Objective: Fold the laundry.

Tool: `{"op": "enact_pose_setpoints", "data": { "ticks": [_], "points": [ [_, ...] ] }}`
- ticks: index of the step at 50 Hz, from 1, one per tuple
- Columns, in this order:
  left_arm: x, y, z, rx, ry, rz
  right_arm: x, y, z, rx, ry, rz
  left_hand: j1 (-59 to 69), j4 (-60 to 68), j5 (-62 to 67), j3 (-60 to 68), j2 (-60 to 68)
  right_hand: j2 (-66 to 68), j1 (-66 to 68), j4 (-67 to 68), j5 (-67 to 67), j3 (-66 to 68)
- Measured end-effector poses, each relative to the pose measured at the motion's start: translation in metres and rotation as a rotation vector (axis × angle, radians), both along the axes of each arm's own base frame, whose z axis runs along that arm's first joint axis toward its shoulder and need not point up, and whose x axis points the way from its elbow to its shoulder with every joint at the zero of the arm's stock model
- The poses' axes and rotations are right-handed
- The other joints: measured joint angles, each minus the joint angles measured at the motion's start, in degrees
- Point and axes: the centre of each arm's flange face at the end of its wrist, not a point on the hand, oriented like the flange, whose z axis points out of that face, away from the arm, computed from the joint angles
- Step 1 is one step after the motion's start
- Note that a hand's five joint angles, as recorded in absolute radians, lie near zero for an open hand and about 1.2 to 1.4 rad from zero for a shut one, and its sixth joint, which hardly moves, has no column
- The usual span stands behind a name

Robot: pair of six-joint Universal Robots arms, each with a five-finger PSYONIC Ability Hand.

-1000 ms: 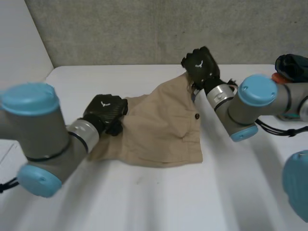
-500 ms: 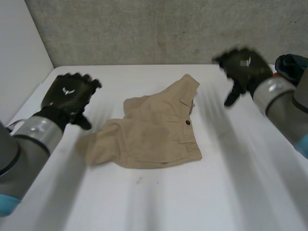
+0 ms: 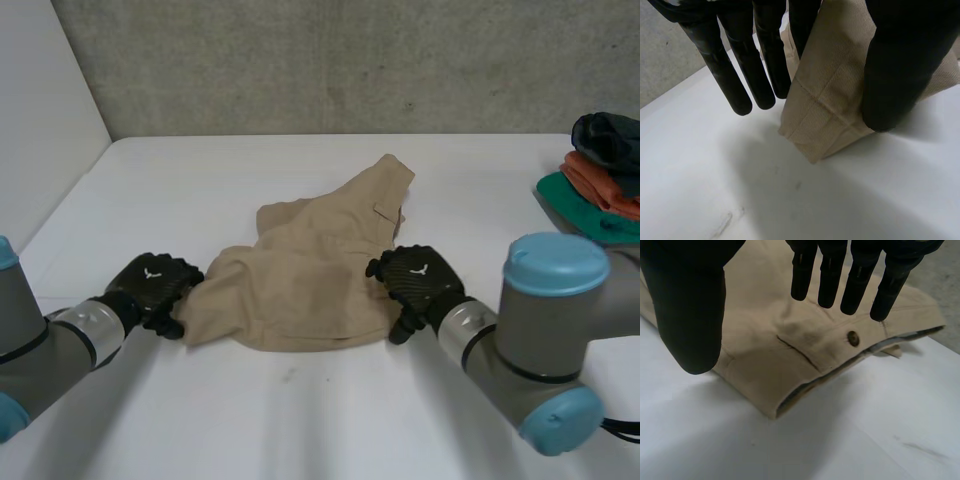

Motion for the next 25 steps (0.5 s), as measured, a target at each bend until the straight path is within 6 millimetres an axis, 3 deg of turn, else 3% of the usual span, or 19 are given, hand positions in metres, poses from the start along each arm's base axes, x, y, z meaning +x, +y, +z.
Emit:
{"op": "enact_pose_setpoints", "data": {
  "ticks": [3,7,9,14,17,21,25],
  "points": [
    [-0.002,-0.001,0.001,-0.006,-0.001,-0.003,0.007,-0.001,-0.009,-0.008,0.002,0.015,5.83,6.45,6.39,6.32,6.41,4.74,4.01,4.02,3.95,4.07],
    [-0.003,-0.001,0.002,-0.014,0.000,-0.004,0.014,-0.003,-0.017,-0.019,0.007,0.031,19.84,20.40,19.85,20.14,20.06,32.11,30.09,29.76,28.47,29.96],
    [-0.004,-0.001,0.004,-0.017,0.001,-0.005,0.016,-0.004,-0.018,-0.031,0.007,0.037,19.84,22.46,20.60,21.85,21.91,41.07,35.94,38.86,37.29,38.97],
    [-0.006,0.000,0.015,-0.048,0.010,-0.006,0.020,-0.008,-0.014,-0.076,0.010,0.046,19.84,22.97,20.60,22.40,22.35,43.19,37.92,43.02,40.73,41.94],
    [-0.008,0.001,0.034,-0.099,0.024,-0.007,0.020,-0.011,-0.007,-0.113,0.017,0.046,19.84,22.97,20.60,22.41,22.35,43.19,37.92,43.06,40.77,41.94],
    [-0.010,0.003,0.075,-0.210,0.072,0.009,0.018,-0.015,0.025,-0.197,0.022,0.037,19.84,22.99,20.60,22.54,22.35,43.19,37.92,43.13,40.77,41.93],
    [-0.009,0.006,0.129,-0.334,0.146,0.046,0.014,-0.013,0.094,-0.333,0.023,0.030,19.84,23.01,20.60,22.54,22.35,43.19,37.92,43.22,40.77,41.94]
  ]
}}
